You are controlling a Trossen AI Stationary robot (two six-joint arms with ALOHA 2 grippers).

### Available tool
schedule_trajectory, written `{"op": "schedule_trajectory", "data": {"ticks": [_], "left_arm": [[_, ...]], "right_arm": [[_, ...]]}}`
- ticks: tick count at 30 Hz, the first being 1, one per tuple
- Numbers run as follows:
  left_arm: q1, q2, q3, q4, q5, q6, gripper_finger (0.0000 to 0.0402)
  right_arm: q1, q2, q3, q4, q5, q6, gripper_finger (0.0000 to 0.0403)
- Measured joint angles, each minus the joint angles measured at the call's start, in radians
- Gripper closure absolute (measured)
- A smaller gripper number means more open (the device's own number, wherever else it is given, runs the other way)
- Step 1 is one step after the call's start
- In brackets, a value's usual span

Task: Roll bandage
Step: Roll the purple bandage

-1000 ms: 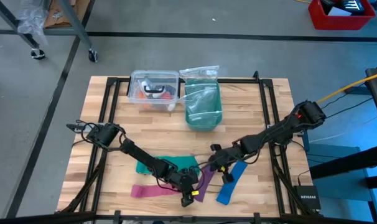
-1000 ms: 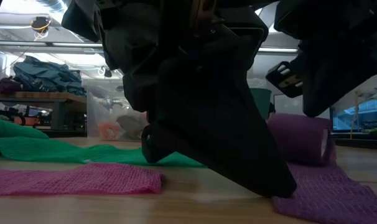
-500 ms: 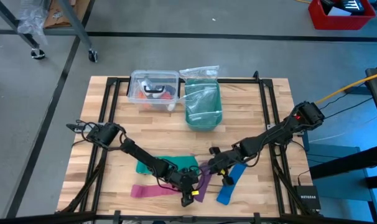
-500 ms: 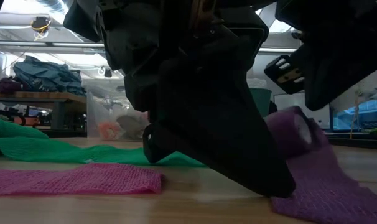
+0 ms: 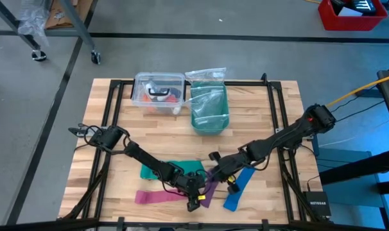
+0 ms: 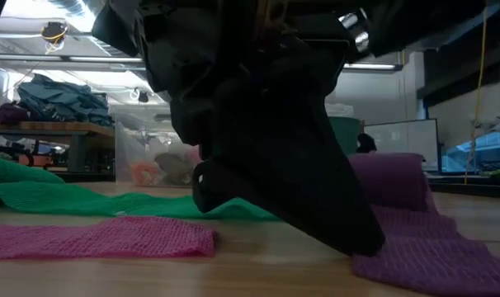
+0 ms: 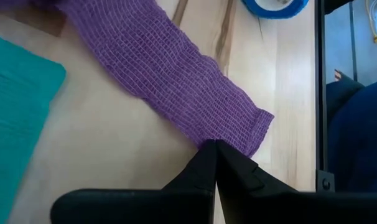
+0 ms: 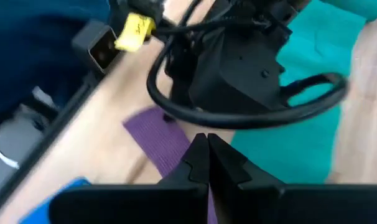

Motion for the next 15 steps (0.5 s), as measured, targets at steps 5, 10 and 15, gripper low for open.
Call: {"op": "schedule_trajectory", "data": {"ticks": [5, 10, 15], "left_arm": [[0.000, 0.000, 0.000, 0.004, 0.052, -0.005, 0.0388], [0.000, -0.001, 0.000, 0.021, 0.082, -0.010, 0.0345], [0.011, -0.002, 0.000, 0.108, 0.138, -0.029, 0.0295]], "right_arm": [[0.000, -0.001, 0.119, -0.243, 0.102, -0.081, 0.0401], [0.000, -0.001, 0.193, -0.392, 0.191, -0.111, 0.0401], [0.000, -0.001, 0.227, -0.432, 0.198, -0.133, 0.0401]]}}
